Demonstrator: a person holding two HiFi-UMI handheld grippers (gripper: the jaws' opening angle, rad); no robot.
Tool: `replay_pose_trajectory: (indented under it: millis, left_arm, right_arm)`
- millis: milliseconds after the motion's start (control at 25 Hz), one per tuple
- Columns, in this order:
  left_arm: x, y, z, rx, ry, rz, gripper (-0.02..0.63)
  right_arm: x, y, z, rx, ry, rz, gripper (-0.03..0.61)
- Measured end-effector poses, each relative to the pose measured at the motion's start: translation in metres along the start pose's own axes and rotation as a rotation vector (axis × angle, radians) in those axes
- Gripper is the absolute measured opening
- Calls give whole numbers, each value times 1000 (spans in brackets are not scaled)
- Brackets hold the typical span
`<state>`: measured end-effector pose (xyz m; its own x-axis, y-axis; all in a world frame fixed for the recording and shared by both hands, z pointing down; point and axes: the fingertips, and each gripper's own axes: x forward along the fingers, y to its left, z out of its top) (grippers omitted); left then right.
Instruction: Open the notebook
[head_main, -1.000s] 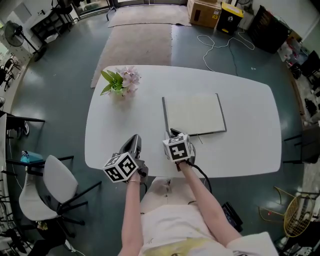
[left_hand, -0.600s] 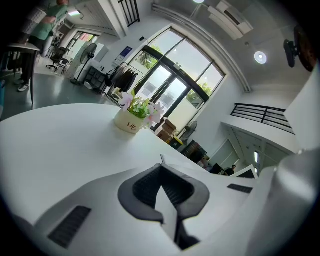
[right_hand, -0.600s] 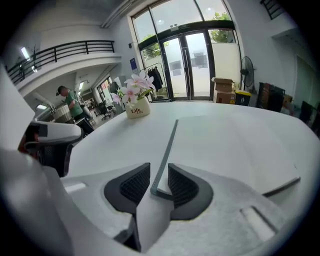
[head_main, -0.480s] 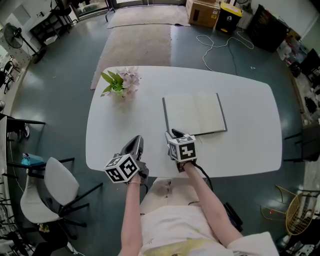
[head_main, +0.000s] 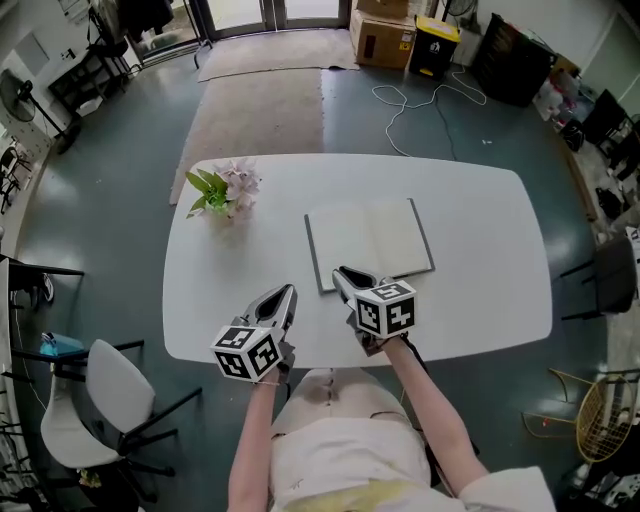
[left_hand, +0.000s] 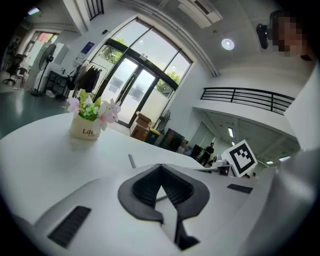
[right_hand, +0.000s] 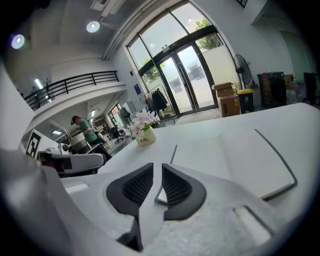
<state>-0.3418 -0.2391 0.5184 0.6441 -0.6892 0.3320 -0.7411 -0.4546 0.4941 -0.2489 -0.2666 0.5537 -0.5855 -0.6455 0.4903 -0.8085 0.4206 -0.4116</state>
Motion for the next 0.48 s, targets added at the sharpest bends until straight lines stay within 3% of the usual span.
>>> replay_pose_trajectory:
  millis: [280, 480]
  left_arm:
    - [-1, -31, 20, 92, -29, -24, -2]
    - [-7, -45, 33, 134, -61, -15, -2]
  right_arm:
    - [-44, -9, 30, 21, -107, 38, 9]
    - [-73, -13, 46, 49, -182, 63, 8]
